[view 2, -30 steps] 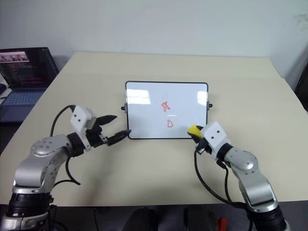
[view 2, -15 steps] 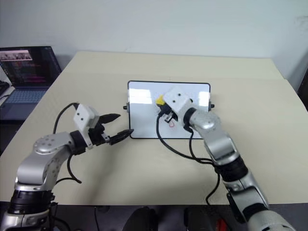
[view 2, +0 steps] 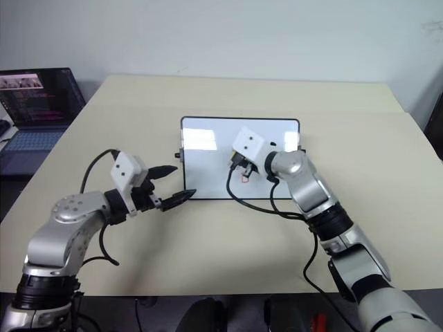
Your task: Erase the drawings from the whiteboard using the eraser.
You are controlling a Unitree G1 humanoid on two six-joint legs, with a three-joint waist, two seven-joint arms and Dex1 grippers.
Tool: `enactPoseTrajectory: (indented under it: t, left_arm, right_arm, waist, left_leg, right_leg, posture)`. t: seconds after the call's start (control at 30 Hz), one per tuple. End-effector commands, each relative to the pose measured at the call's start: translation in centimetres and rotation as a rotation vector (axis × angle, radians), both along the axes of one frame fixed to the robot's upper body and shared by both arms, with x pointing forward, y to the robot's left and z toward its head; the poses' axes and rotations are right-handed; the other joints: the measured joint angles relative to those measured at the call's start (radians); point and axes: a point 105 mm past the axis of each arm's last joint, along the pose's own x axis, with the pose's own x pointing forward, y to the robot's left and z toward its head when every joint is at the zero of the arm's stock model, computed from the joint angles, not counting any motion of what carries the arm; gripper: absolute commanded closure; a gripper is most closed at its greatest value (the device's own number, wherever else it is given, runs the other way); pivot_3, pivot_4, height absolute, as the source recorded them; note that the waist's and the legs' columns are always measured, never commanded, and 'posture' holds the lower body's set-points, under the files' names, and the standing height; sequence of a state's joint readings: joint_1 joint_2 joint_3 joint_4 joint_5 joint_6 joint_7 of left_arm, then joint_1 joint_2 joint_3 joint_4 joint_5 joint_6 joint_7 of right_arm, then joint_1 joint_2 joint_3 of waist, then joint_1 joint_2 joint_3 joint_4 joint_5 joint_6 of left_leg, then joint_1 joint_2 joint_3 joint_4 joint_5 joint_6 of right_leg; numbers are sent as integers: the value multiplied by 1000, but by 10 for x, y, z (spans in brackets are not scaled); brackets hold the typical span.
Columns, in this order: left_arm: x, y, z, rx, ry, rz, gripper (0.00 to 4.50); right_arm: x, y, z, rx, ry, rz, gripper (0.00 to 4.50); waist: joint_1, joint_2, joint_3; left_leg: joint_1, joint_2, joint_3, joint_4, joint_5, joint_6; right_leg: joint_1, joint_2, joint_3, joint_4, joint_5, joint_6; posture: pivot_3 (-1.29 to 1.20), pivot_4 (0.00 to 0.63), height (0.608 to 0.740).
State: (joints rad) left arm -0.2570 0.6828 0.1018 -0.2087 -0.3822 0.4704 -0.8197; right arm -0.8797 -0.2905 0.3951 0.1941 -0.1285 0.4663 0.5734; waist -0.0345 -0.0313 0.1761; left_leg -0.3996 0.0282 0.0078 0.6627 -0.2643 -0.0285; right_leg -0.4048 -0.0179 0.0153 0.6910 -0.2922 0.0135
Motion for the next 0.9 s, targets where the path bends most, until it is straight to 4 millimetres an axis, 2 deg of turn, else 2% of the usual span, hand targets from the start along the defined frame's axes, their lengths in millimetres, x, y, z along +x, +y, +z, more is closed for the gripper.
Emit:
enactPoseTrajectory:
  t: [0.03,0.1,0.17,0.3,0.37,0.43,0.57,0.67,0.73,0.9]
  left_arm:
    - [-3,-4,10,18,-49,-27,0]
    - [-3,-4,10,18,-49,-28,0]
    - [-3,-5,10,17,-49,-29,0]
    - [-3,-6,10,12,-50,-29,0]
    - [-3,-6,9,11,-48,-31,0]
    - [-3,-7,8,11,-47,-33,0]
    - [-3,-8,8,10,-45,-38,0]
    - [-3,-8,8,9,-44,-40,0]
    - [-4,-9,8,7,-43,-41,0]
    - [-4,-10,7,6,-41,-41,0]
  right_arm:
    - [19,-8,38,45,-153,-91,3378]
    - [21,-6,42,52,-161,-87,3378]
    - [19,-2,35,33,-131,-58,3378]
    - [3,2,-1,-75,-12,42,3378]
    - [-3,2,-10,-105,7,65,3378]
    - [-1,2,-5,-93,-23,45,3378]
    - [15,0,27,-14,-157,-43,3378]
    - [18,1,36,8,-192,-58,3378]
    - [17,3,30,-10,-165,-39,3378]
    - [3,0,-10,-129,-4,47,3378]
  waist:
    - [0,0,0]
    - [2,0,0]
    - [2,0,0]
    - [2,0,0]
    - [2,0,0]
    - [2,0,0]
    - [2,0,0]
    - [2,0,0]
    - [2,0,0]
    - [2,0,0]
  left_leg:
    - [1,0,0,0,0,0]
    - [1,0,0,0,0,0]
    - [1,0,-1,0,0,0]
    - [0,0,0,0,0,0]
    - [0,0,0,0,0,0]
    - [0,0,0,0,0,0]
    - [2,0,-1,1,1,0]
    - [2,0,-1,1,1,0]
    - [1,0,-1,1,1,0]
    - [0,0,0,0,1,1]
  right_leg:
    - [0,0,0,2,0,0]
    - [0,0,0,3,0,0]
    - [0,0,-1,3,0,0]
    - [0,0,0,1,0,0]
    - [0,0,0,1,0,-1]
    - [0,0,0,1,0,-1]
    - [0,0,0,5,0,-1]
    - [0,0,-1,6,0,-1]
    - [0,0,-1,5,0,-1]
    - [0,0,0,2,0,-1]
  posture:
    - [0,150,740]
    - [0,150,740]
    - [0,150,740]
    - [0,150,740]
    - [0,150,740]
    - [0,150,740]
    - [0,150,740]
    - [0,150,740]
    - [0,150,740]
    - [0,150,740]
